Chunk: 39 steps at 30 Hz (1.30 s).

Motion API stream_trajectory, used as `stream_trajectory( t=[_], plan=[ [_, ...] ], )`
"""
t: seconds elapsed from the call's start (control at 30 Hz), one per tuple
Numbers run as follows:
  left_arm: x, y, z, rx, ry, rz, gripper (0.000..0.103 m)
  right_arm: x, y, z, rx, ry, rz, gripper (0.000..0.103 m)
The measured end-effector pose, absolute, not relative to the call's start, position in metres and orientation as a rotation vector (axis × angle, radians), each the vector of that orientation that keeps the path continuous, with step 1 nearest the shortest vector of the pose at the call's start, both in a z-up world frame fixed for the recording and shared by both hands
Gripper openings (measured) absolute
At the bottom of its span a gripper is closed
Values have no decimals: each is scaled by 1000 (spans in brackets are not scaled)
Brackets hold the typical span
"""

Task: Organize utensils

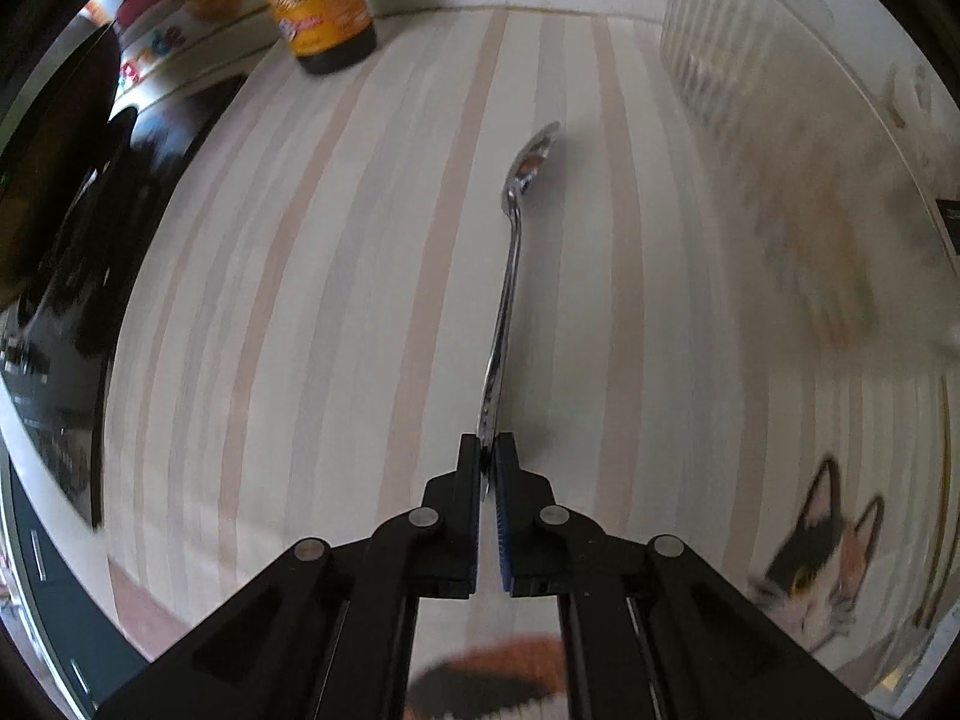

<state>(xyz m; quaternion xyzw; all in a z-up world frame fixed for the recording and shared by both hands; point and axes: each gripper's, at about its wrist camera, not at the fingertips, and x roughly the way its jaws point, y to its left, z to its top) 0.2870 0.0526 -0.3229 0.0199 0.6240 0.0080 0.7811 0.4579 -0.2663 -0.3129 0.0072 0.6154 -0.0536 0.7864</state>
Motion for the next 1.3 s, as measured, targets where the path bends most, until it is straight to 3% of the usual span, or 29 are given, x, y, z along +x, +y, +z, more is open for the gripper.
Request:
stream_trajectory(
  t=[0.07, 0.1, 0.13, 0.17, 0.5, 0.63, 0.67, 0.7, 0.77, 0.8, 0.83, 1.2, 1.23, 1.3],
  plan=[
    [274, 54, -320, 41, 1358, 25, 2, 457, -264, -317, -8, 1319, -127, 32],
    [267, 51, -321, 38, 1363, 23, 2, 456, -261, -317, -26, 1320, -128, 14],
    [262, 50, -320, 34, 1368, 22, 2, 454, -258, -317, -25, 1322, -107, 11],
    [260, 48, -320, 31, 1372, 22, 2, 451, -254, -316, -38, 1326, -97, 0],
    [196, 37, -307, 15, 1399, -2, 2, 347, -232, -317, 31, 1416, 28, 0],
    [185, 38, -290, -34, 1365, 45, 8, 333, -239, -302, 132, 1421, 80, 4],
    [190, 41, -287, -49, 1354, 63, 8, 340, -247, -297, 137, 1407, 66, 20],
    [198, 46, -285, -66, 1346, 91, 12, 347, -255, -292, 141, 1382, 41, 48],
    [217, 52, -283, -88, 1328, 137, 34, 372, -268, -282, 169, 1305, -12, 62],
    [230, 55, -282, -91, 1300, 168, 47, 385, -276, -280, 175, 1273, -48, 62],
    [236, 56, -280, -94, 1279, 183, 50, 398, -280, -279, 178, 1253, -81, 62],
    [309, 64, -297, -36, 1255, 235, 50, 445, -279, -298, 44, 1157, -209, 56],
    [306, 60, -298, -25, 1264, 233, 50, 449, -274, -302, 34, 1173, -202, 53],
    [303, 59, -303, -16, 1280, 227, 50, 459, -267, -321, 39, 1247, -192, 34]
  ],
)
